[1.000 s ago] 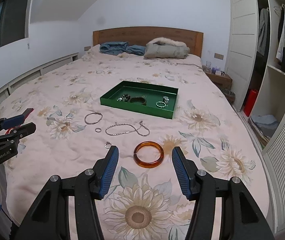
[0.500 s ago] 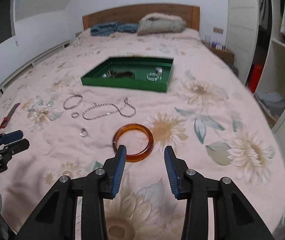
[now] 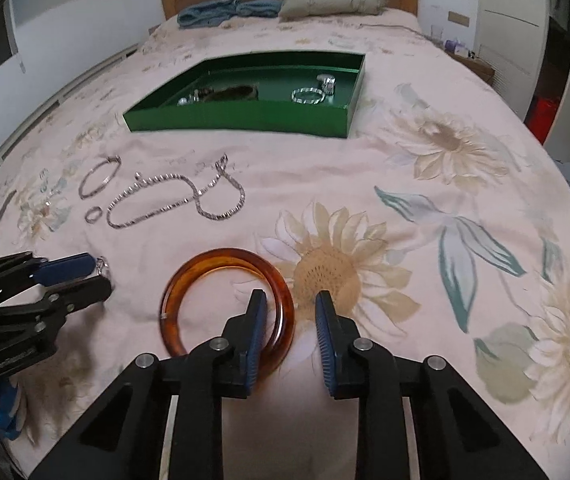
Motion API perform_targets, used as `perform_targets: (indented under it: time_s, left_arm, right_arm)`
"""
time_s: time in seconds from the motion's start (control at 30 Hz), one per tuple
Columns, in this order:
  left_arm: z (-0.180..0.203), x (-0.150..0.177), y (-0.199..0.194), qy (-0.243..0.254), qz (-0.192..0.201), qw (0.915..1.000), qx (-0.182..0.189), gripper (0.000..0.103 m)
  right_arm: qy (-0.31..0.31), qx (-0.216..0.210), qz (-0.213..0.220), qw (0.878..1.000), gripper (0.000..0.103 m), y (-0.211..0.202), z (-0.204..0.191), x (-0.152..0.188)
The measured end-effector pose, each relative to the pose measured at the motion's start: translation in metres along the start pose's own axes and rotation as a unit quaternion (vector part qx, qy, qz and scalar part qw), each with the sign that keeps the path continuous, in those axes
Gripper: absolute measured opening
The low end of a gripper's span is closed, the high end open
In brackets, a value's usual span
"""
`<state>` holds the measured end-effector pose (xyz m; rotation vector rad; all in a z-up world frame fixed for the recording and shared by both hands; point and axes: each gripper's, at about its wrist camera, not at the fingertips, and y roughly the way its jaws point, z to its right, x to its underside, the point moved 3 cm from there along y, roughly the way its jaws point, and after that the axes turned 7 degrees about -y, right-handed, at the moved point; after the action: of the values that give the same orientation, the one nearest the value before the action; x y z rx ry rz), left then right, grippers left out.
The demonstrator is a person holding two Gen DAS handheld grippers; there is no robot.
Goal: Organize jewelry
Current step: 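Grasp the small silver ring with the left tool while the right tool grasps the amber bangle, then lift the ring and amber bangle and carry both over the green tray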
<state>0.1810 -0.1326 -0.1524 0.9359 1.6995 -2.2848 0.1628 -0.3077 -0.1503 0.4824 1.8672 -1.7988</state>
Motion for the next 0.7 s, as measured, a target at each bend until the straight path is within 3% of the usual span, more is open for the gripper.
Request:
perform_targets:
  time_s: [0.1,0.2,0.27,0.37,0.7]
  left_arm:
    - [-0.002,0.0,0.009,-0.003,-0.001,1.0,0.001,0.019]
    - [-0.001,0.001,0.01,0.001,0.003,1.0,0.002,0.018]
    - [-0.001,0.002,0.009,0.003,0.006,1.0,0.002,0.018]
    - [0.0,0.001,0.004,0.002,0.011,0.9999,0.006,0.018]
    - [0.003,-0.015,-0.05,0.007,0.06,0.9981,0.01,0.018]
  right_arm:
    - [-0.01,-0.001,-0.011,1.0,0.024,0.01,-0.001,-0.001]
    - [-0.021,0.002,-0.015,1.0,0.022,0.018,-0.005,-0.002]
    - [-0.033,0.003,-0.014,0.999,0.013,0.02,-0.009,-0.002]
    - [-0.036,0.006,-0.008,0.999,0.012,0.019,-0.011,-0.003]
    - [-0.009,0.026,0.065,0.997,0.01,-0.049,-0.008,-0.009]
